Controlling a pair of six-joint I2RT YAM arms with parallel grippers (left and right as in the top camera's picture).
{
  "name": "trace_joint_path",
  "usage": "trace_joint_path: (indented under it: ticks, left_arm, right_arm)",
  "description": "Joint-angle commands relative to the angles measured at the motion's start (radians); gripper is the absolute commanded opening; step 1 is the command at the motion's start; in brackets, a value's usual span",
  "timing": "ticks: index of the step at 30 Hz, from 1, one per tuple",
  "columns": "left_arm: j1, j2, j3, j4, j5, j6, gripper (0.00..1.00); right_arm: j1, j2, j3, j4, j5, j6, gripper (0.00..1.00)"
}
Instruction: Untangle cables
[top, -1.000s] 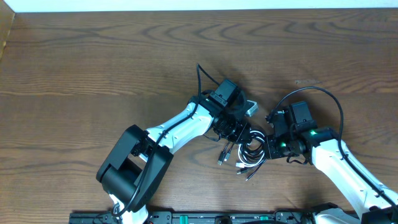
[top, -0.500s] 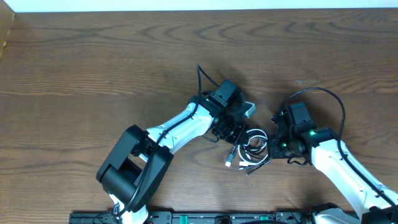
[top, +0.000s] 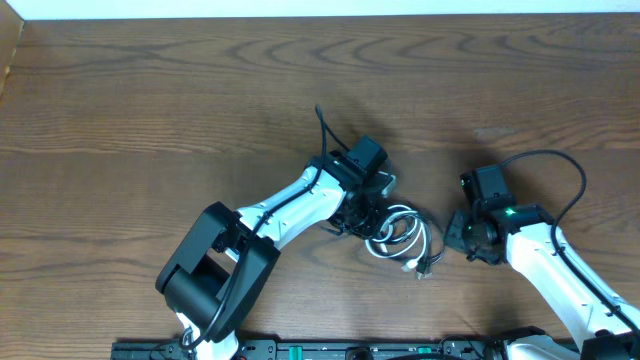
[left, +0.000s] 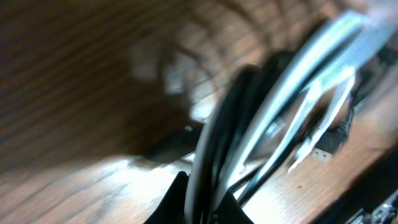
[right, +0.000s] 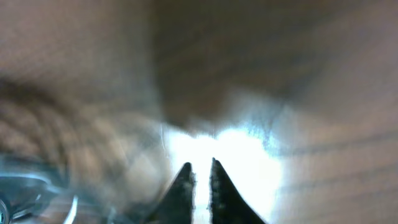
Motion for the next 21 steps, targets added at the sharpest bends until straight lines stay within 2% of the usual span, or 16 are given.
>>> trace_joint_path:
  ticks: [1,4,8,13,17,21]
  left_arm:
    - [0.011,-0.008,-0.002,-0.007,-0.069,0.01,0.07]
    - [0.011,-0.008,-0.002,-0.004,-0.069,0.01,0.07]
    - [0.011,-0.008,-0.002,-0.005,-0.069,0.01,0.07]
    - [0.011,-0.008,-0.002,-0.004,-0.069,0.01,0.07]
    - [0.011,-0.008,-0.002,-0.004,-0.069,0.01,0.07]
    - [0.011,-0.008,-0.002,-0.004,-0.069,0.01,0.07]
  right_arm:
    - [-0.011,0.007,-0.006,0.049,-0.069,-0.149,0.13]
    - [-0.011,0.007,-0.006,0.08,-0.148,-0.251,0.16]
    - [-0.011,0.007,-0.006,0.105,-0.208,-0.283,0.24]
    - [-0.011,0.007,-0.006,0.155,-0.465,-0.507,0.51]
    - [-0.011,0.007,-0.006,0.169,-0.524,-0.541,0.54]
    - [-0.011,0.007,-0.006,0.168,-0.523,-0.541,0.46]
